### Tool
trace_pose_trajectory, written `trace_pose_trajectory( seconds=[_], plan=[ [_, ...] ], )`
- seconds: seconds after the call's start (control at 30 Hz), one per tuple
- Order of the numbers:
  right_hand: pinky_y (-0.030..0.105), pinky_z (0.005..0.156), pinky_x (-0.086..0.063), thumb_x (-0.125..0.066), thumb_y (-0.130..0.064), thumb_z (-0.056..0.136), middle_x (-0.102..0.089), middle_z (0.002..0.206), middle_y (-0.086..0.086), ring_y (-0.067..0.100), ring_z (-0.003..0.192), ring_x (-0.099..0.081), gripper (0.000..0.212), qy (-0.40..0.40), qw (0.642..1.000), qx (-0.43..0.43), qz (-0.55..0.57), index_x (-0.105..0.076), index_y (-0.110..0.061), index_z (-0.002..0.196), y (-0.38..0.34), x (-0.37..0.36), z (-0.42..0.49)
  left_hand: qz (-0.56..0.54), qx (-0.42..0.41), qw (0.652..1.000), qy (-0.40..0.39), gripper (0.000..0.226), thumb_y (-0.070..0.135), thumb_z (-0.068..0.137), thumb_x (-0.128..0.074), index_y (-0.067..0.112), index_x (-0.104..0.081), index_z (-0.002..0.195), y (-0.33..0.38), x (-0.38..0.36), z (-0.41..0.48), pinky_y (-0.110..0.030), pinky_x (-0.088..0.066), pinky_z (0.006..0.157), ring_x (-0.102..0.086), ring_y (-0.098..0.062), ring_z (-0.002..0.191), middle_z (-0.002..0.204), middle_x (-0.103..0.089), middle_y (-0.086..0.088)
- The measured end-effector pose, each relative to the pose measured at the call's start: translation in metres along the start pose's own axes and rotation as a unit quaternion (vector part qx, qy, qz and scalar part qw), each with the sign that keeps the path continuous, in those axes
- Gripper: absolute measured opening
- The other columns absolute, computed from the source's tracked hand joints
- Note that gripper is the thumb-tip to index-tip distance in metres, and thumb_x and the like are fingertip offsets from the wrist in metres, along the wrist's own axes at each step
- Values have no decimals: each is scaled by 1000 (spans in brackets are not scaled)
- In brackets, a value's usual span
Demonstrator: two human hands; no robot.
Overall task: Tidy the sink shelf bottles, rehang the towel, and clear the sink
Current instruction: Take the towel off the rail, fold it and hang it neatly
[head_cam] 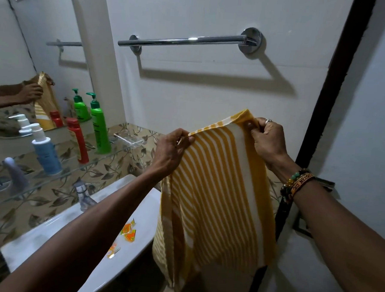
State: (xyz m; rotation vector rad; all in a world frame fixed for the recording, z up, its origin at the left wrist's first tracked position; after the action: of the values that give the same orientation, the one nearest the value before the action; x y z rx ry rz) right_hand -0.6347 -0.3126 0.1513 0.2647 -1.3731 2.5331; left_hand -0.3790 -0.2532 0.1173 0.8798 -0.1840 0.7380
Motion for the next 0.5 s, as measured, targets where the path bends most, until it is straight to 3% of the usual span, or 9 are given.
trace_pose_trajectory(
  seconds=[0.23,0.37,0.5],
  plan=[
    [15,66,-49,-51,-11,102,-66,93,-12,1,82,-61,23,54,998,-15,8,-66,-28,102,11,-4,-2,38,-41,998,7,13,38,93,-65,24,-68,93,4,0,-3,-3,-41,56,-58,16,72,73,-60,19],
    [12,60,-44,-45,-3,100,-63,88,-10,0,74,-56,29,99,994,-39,17,-65,-23,105,11,-2,1,92,-108,989,-37,19,42,87,-70,23,-68,86,1,5,-14,-12,-38,49,-51,4,52,60,-51,20],
    [16,60,-44,-45,0,95,-62,84,-12,0,70,-54,31,126,991,-35,22,-65,-23,101,9,5,0,144,-111,980,-78,15,26,94,-66,11,-69,94,-25,13,-24,-20,-35,53,-48,1,57,70,-54,15]
  ],
)
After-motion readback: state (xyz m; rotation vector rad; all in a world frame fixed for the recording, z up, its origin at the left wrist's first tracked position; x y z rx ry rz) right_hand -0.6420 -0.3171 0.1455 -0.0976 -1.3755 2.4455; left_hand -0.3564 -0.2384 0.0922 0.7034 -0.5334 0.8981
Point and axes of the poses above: each hand's wrist, its own z-axis towards the middle knuckle, its own x-axis out of the back of the hand, y = z × x, the point moved 3 cm from there along z, towards the middle knuckle
